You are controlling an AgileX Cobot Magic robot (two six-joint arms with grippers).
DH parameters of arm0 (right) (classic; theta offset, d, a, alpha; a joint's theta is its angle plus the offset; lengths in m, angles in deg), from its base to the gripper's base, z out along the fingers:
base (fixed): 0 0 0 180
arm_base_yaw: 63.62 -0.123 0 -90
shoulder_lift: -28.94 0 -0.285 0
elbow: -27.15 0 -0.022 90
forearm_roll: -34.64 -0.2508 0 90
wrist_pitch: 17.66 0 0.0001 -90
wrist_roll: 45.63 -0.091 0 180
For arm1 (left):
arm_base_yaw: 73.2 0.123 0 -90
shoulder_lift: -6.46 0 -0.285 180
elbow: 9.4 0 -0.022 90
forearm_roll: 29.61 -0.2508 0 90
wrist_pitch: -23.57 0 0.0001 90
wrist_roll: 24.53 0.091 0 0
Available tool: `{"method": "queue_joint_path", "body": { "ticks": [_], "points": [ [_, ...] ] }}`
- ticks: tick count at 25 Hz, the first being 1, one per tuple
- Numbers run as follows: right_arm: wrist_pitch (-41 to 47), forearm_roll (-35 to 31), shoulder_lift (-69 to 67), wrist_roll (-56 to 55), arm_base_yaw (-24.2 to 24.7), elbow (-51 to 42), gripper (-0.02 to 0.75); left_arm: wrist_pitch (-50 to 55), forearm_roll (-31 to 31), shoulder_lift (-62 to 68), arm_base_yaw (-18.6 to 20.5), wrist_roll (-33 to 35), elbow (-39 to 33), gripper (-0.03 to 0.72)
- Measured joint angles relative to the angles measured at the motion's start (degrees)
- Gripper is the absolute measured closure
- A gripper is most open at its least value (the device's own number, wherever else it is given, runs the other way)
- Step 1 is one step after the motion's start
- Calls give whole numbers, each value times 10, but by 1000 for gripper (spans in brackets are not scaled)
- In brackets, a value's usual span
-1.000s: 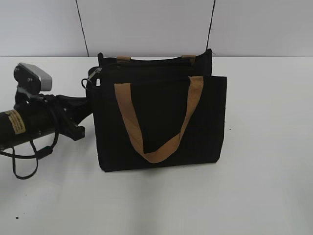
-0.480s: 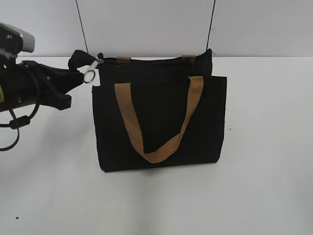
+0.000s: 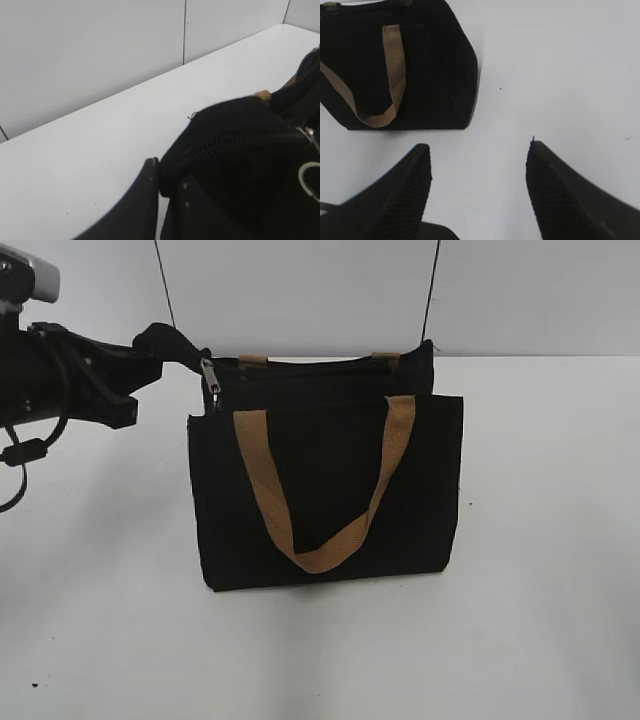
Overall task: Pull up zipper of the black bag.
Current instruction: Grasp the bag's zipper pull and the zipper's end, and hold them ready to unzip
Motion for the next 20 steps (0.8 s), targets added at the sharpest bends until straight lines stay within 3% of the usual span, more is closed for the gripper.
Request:
{"method": "queue_joint_path", "body": {
  "ticks": [9, 12, 20],
  "points": [
    [-7, -5, -294, 42, -22, 149, 277, 23, -5, -4, 0, -9, 34, 652],
    [-6, 14, -363, 9, -79, 205, 277, 27, -5, -4, 0, -10, 42, 652],
    [-7, 95, -557, -182, -290, 385, 277, 38, -6, -4, 0, -20, 43, 652]
  ]
}}
